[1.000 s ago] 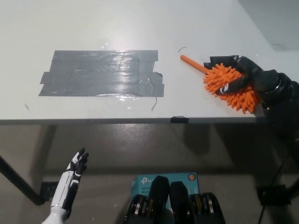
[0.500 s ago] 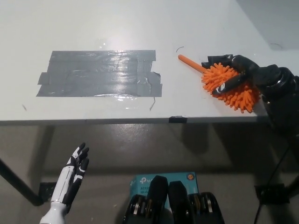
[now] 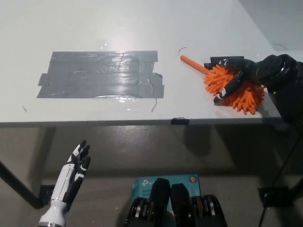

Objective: An orange duster is kept infront of the robot in the middle of the table and the robot extends its right arm to grab the duster, picks it up and hands it to a person

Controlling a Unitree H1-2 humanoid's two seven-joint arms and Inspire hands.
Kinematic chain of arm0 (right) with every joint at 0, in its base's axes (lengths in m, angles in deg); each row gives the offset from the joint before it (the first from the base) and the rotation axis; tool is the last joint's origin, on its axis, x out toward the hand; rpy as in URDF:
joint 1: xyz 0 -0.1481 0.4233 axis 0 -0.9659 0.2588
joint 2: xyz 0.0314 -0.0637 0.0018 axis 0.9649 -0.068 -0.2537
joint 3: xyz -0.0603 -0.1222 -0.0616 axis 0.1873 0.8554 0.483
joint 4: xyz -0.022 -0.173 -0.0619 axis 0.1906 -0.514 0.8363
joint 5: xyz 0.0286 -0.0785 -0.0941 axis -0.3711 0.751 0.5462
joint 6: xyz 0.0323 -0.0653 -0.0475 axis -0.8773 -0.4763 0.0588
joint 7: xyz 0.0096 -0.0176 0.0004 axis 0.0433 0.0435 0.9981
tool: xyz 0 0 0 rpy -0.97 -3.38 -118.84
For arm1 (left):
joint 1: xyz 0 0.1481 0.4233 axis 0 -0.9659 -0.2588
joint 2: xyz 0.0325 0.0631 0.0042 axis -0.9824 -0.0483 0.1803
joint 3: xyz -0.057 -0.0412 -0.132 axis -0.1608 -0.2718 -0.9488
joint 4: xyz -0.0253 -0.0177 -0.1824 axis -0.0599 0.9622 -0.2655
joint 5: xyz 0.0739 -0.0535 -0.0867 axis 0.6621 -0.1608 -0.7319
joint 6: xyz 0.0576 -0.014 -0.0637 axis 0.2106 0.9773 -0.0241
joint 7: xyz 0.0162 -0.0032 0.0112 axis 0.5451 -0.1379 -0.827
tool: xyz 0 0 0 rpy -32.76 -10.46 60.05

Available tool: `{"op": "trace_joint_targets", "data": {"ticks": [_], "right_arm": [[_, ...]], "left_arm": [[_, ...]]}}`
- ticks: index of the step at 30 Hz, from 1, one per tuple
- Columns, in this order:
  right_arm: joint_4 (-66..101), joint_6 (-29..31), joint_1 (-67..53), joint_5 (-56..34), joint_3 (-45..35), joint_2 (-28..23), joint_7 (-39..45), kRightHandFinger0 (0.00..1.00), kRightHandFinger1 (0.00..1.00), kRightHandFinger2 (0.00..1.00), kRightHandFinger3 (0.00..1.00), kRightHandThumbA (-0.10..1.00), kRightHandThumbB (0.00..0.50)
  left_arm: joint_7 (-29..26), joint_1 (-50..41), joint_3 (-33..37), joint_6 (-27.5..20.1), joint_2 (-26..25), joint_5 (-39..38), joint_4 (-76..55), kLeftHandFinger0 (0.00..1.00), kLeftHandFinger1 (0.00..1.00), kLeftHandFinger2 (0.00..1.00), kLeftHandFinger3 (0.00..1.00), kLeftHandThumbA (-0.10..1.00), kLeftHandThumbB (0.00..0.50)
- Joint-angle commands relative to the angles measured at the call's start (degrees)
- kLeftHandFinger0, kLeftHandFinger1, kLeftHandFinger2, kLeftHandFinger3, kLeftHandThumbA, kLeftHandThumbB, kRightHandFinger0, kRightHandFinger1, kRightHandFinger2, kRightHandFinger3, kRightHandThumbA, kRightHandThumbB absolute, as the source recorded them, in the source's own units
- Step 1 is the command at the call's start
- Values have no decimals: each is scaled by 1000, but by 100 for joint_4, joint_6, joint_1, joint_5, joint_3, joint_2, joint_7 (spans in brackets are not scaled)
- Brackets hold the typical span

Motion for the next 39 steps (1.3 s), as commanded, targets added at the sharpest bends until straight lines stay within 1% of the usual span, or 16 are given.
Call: {"op": "trace_joint_targets", "data": {"ticks": [1,6,11,15,18,22,23,24,26,27,28,30,31,32,36,39], "right_arm": [[-422,271,270,237,305,10,440,1000,1000,1000,1000,1000,313],[-991,498,377,667,899,38,278,1000,1000,1000,1000,1000,310],[-1386,355,413,796,1133,106,-69,1000,1000,1000,1000,767,346],[-1580,167,351,982,1344,179,-431,1000,1000,1000,1000,688,351],[-1675,-33,242,882,1216,202,-964,1000,1000,1000,1000,379,352],[-1821,-40,216,924,1247,223,-1064,761,944,1000,1000,169,312],[-1854,44,177,940,1268,202,-1028,482,615,779,990,-22,259],[-1883,98,163,978,1311,188,-943,270,426,687,1000,-75,249],[-1920,182,157,1074,1410,168,-868,7,254,544,1000,-100,192],[-1926,208,154,1093,1434,162,-881,7,254,544,1000,-100,192],[-1923,200,144,1086,1435,153,-885,0,185,416,1000,-100,176],[-1903,229,152,1147,1514,130,-817,228,476,606,1000,-100,162],[-1899,198,142,1111,1479,119,-895,201,456,591,1000,-100,165],[-1893,226,121,1075,1445,99,-928,285,536,620,1000,-100,163],[-1903,257,81,947,1298,46,-985,148,447,387,1000,-100,178],[-1873,322,13,939,1258,-5,-1067,165,479,391,1000,-100,159]], "left_arm": [[-32,113,-45,-23,-105,-15,-161,1000,1000,1000,1000,934,102],[16,150,-58,-40,-95,-121,-133,1000,1000,1000,1000,931,78],[-14,174,-59,-20,-98,-86,-129,1000,1000,1000,1000,951,93],[-12,195,-61,-70,-98,-105,-90,1000,1000,1000,1000,948,86],[-16,216,-59,-73,-99,-101,-62,1000,1000,1000,1000,955,98],[-15,210,-58,-22,-107,-84,-110,1000,1000,1000,1000,968,101],[-17,215,-61,-39,-107,-89,-89,1000,1000,1000,1000,968,99],[-13,218,-61,-48,-110,-95,-79,1000,1000,1000,1000,968,98],[-3,227,-62,-40,-117,-105,-84,1000,1000,1000,1000,968,91],[-1,231,-63,-34,-118,-107,-87,1000,1000,1000,1000,968,91],[7,224,-62,2,-113,-117,-116,1000,1000,1000,1000,967,91],[-20,237,-57,-40,-111,-85,-98,1000,1000,1000,1000,965,82],[-27,251,-57,-36,-110,-76,-95,1000,1000,1000,1000,965,83],[-8,263,-62,-29,-110,-112,-94,1000,1000,1000,1000,960,91],[-2,313,-59,-42,-116,-114,-67,1000,1000,1000,1000,960,87],[-18,316,-48,-93,-108,-93,-26,1000,1000,1000,1000,960,82]]}}
